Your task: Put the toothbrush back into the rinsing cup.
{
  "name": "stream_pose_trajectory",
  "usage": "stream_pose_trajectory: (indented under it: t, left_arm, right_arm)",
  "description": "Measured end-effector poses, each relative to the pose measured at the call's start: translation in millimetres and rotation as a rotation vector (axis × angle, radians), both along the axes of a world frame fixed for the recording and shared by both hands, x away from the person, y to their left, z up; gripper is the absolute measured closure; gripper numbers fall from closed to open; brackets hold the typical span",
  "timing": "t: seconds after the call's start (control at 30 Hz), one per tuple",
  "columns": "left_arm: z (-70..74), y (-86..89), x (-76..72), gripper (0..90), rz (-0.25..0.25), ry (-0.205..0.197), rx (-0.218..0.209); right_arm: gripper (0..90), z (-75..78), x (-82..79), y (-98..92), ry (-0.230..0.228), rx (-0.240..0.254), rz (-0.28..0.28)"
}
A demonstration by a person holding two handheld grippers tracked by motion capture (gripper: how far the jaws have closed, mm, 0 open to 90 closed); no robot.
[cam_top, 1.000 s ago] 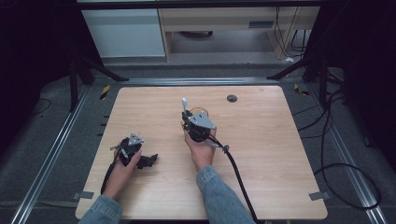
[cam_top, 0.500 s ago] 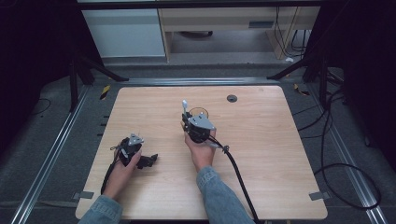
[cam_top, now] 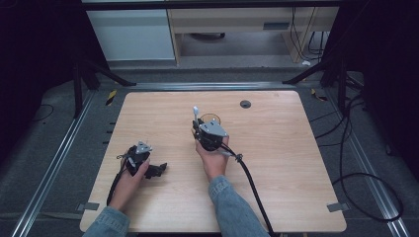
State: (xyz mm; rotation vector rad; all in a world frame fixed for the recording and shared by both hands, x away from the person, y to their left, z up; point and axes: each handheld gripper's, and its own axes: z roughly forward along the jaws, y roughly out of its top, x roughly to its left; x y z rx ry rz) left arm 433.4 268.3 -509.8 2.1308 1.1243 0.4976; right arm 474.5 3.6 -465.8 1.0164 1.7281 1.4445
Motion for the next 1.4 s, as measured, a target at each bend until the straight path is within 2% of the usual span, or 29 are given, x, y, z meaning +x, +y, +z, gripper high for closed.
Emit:
stream_pose_trajectory:
  t: [0.4, 0.83, 1.27, 1.4]
  left_arm:
    - [0.0, 0.0, 0.0, 0.0, 0.000, 0.000, 0.000]
    - [0.0, 0.0, 0.0, 0.0, 0.000, 0.000, 0.001]
    - [0.0, -0.1, -0.1, 0.0, 0.001, 0.000, 0.000]
    - [0.0, 0.0, -0.1, 0.0, 0.000, -0.001, 0.001]
  right_arm:
    - [66.5, 6.8, -1.1, -1.5, -0.012, 0.010, -0.011]
    - [54.3, 18.7, -5.1, -7.6, 0.006, -0.003, -0.009]
    - [31.1, 33.9, -13.5, -17.4, 0.087, -0.042, 0.025]
    - [27.3, 37.7, -16.6, -19.6, 0.094, -0.064, 0.035]
